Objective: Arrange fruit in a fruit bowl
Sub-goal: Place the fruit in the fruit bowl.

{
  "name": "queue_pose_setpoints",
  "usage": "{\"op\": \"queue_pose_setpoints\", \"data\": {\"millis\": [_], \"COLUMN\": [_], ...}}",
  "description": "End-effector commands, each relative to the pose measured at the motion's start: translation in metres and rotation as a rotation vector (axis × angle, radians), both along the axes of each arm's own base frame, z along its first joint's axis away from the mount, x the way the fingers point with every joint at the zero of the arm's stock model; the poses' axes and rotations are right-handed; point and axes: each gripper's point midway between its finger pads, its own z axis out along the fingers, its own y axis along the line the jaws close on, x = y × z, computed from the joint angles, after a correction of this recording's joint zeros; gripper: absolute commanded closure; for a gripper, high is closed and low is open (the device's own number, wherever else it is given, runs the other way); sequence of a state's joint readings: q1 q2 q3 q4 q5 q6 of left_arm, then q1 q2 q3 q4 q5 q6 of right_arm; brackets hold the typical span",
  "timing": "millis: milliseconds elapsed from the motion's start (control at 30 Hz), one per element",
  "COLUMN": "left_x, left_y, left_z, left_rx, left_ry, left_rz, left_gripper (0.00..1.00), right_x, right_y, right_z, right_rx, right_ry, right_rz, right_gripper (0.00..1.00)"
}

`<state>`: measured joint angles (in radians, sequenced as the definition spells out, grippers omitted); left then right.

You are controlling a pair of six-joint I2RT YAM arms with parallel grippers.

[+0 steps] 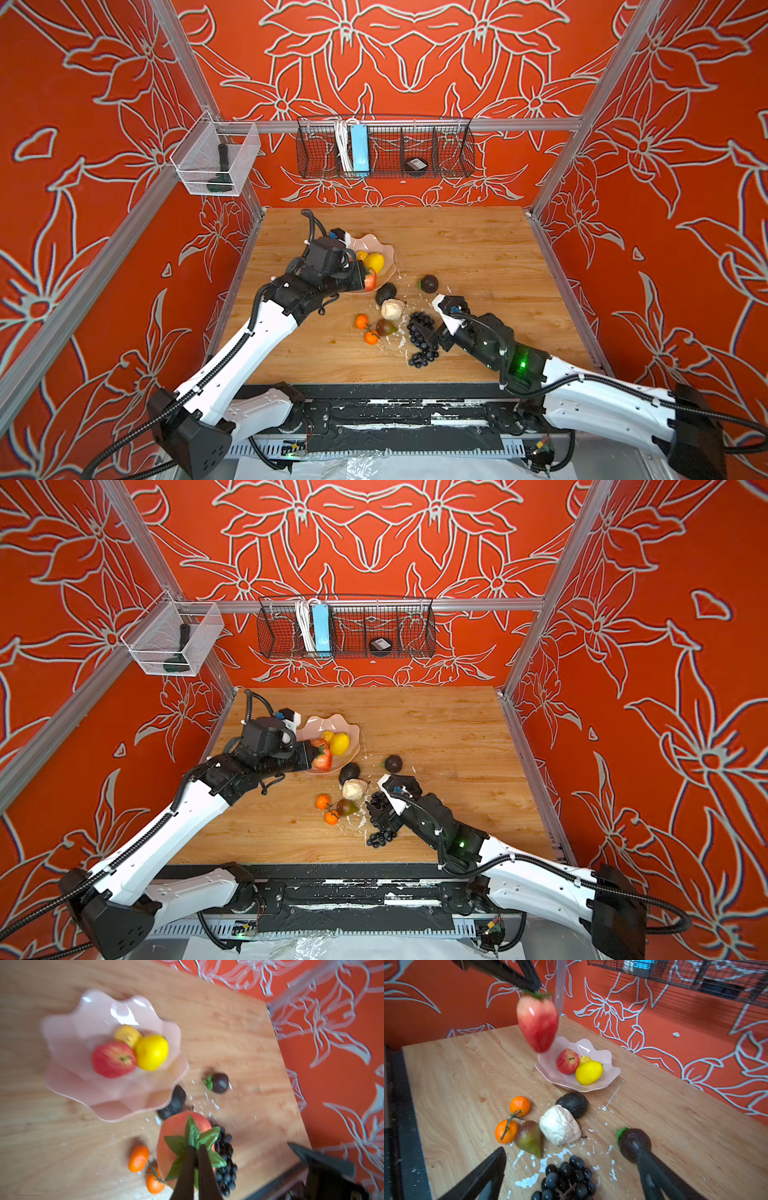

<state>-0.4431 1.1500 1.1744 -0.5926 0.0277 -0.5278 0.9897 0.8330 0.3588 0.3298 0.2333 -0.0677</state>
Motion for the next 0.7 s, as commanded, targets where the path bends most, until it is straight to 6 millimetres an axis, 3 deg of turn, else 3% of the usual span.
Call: {"op": "queue_pose_setpoints", "data": {"millis": [0,167,333,533,667], "left_x": [0.023,0.061,0.097,0.126,0.143], "left_y": [0.038,0.066,0.090,0.105,0.105], "left_z": [-0.001,-0.001,-0.024,-0.049,-0.067], "left_rx": [0.081,0.105,0.145,0.186,0.165], "left_ry": [0.026,0.074,0.175,0.271,0.324], "left_rz": [0.181,0.306,0.372,0.381,0.371], "left_gripper": [1.00,1.00,1.00,1.00,1.00], "right_x": [0.016,0.021,0.023,0.021,0.020], "right_y": [-0.023,-0.028,-0.033,-0.038,-0.036], "right_z": [-0.002,-0.010,-0.009,-0.005,-0.004], "right_rx": [0.027,0.010,0.012,0.036,0.043], "right_ry": [-0.033,-0.020,-0.015,-0.019,-0.015], "right_rz": [-0.150,-0.194,-0.219,-0.227,-0.218], "right_gripper": [0.02,0.02,0.02,0.02,0.02]}}
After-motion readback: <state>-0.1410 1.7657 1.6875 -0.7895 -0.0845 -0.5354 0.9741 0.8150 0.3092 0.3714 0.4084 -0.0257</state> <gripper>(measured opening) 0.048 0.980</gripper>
